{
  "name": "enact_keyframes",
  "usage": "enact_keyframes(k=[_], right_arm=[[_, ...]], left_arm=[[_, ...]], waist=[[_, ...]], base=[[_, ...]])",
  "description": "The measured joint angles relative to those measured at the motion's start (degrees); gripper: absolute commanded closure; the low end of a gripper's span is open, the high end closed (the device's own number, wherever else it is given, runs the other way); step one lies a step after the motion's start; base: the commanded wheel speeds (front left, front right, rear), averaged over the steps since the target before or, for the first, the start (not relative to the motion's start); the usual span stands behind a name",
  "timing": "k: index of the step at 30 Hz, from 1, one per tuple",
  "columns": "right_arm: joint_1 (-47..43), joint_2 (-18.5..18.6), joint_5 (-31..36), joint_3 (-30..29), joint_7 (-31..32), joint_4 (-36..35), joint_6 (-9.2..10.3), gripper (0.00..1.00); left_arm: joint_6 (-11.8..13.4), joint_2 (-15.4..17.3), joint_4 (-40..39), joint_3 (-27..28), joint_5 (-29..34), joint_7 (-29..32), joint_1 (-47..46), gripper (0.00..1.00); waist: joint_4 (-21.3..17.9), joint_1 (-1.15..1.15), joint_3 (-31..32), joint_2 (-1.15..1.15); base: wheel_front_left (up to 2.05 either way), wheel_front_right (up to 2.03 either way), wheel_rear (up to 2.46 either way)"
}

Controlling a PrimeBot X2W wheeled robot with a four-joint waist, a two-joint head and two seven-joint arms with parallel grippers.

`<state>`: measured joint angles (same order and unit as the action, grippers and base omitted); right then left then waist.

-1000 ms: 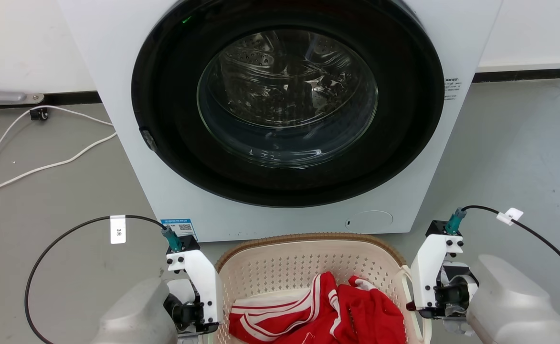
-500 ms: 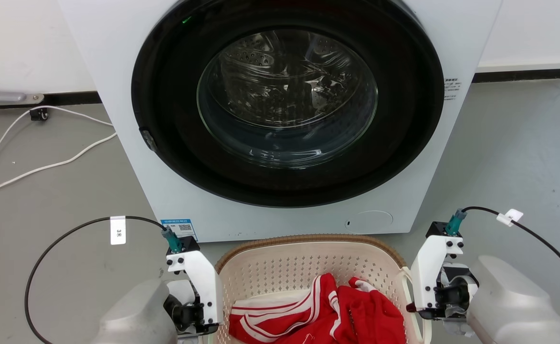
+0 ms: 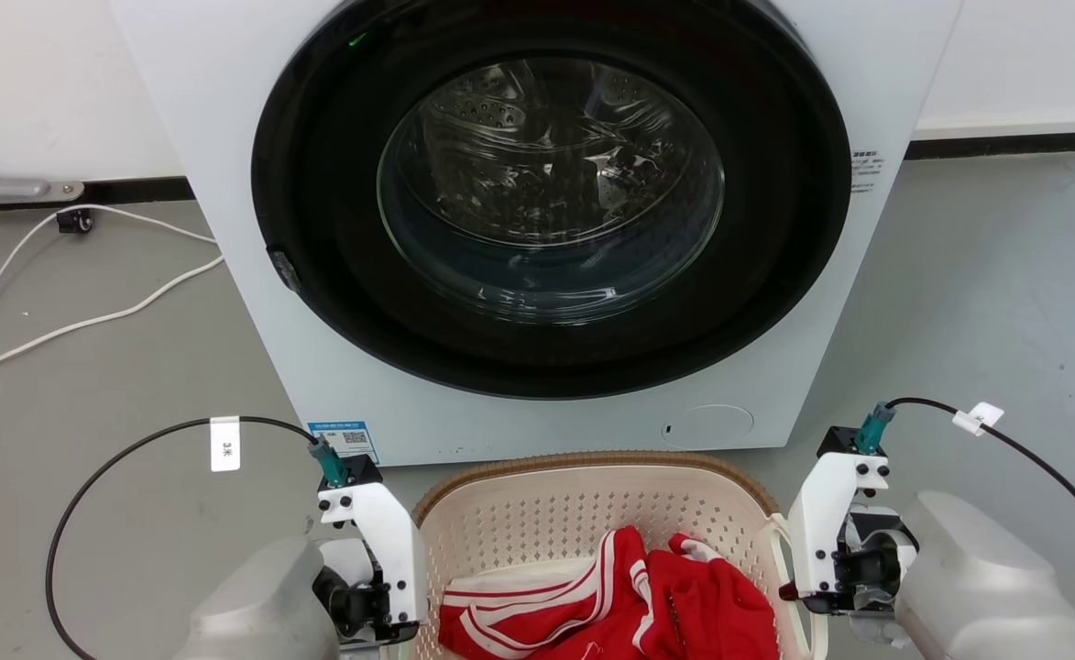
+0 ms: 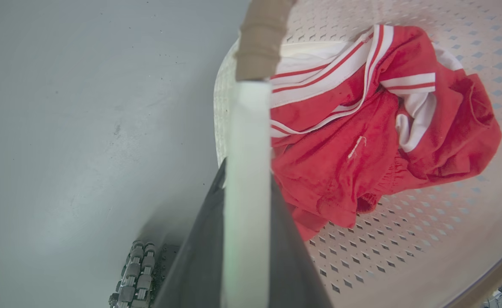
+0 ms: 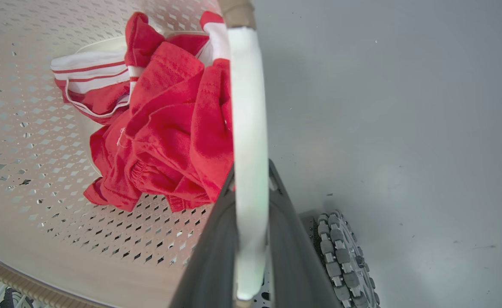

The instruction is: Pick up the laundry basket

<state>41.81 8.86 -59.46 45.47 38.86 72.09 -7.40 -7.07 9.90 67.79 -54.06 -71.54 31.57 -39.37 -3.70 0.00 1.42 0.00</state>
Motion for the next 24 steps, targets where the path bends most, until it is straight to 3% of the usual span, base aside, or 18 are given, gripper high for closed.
enact_keyframes(k=[24], right_arm=[[0.0,-0.1,-0.8,0.5,0.0,0.4,0.00,1.00]], left_arm=[[0.0,0.2,0.0,-1.2,-1.4,-0.5,0.0,1.00]], waist=[[0.0,0.00,-0.1,0.00]], base=[[0.00,0.00,0.00]])
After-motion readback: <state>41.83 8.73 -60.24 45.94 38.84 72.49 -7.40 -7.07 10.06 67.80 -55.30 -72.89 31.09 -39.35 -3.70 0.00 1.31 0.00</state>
